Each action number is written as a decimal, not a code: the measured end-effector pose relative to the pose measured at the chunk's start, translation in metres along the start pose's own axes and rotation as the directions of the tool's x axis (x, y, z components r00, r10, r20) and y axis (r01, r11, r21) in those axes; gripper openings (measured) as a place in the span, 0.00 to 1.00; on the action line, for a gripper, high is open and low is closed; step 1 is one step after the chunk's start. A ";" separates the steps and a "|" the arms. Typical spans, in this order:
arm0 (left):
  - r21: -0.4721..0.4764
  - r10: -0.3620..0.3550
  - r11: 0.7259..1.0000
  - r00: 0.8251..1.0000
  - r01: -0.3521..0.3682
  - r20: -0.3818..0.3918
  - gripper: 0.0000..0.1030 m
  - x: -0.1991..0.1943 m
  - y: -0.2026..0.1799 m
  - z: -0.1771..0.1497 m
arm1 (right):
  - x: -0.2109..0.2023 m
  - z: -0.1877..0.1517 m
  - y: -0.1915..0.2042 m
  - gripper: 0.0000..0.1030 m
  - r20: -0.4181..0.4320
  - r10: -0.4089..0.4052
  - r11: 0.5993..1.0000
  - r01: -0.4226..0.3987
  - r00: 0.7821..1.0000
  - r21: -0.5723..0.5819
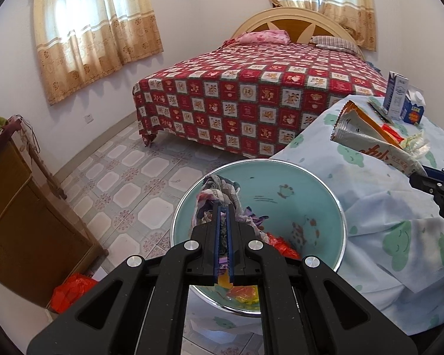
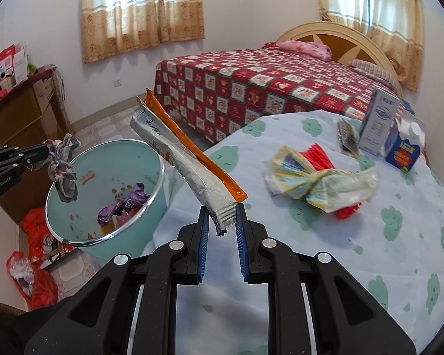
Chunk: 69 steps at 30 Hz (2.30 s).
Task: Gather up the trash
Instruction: 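Lower the grey rag into the teal bucket and open the left tool, then move the snack wrapper over the bucket and open the right tool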
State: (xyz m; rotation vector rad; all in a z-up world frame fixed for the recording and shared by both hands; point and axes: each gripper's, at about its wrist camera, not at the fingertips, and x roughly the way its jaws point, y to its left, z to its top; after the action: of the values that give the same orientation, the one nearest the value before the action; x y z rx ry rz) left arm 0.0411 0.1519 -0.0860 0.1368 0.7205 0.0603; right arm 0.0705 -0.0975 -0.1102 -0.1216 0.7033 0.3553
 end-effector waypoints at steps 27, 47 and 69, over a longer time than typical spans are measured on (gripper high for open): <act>-0.029 0.004 1.000 1.000 -0.004 -0.004 0.04 0.003 0.012 -0.002 | 0.014 0.015 0.034 0.18 -0.010 0.032 0.997 -0.033 0.999 -0.066; -0.036 0.003 0.999 1.000 -0.003 -0.006 0.05 0.003 0.008 -0.001 | 0.015 0.019 0.046 0.19 -0.006 0.056 0.994 -0.057 0.998 -0.096; -0.067 0.029 0.997 1.000 -0.029 0.005 0.64 0.004 0.007 0.000 | 0.014 0.018 0.047 0.51 0.008 0.092 0.992 -0.091 0.996 -0.086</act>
State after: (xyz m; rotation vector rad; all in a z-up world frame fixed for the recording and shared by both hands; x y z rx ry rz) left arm 0.0439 0.1593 -0.0878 0.0835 0.7097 0.1117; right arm 0.0744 -0.0454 -0.1050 -0.1690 0.6838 0.4738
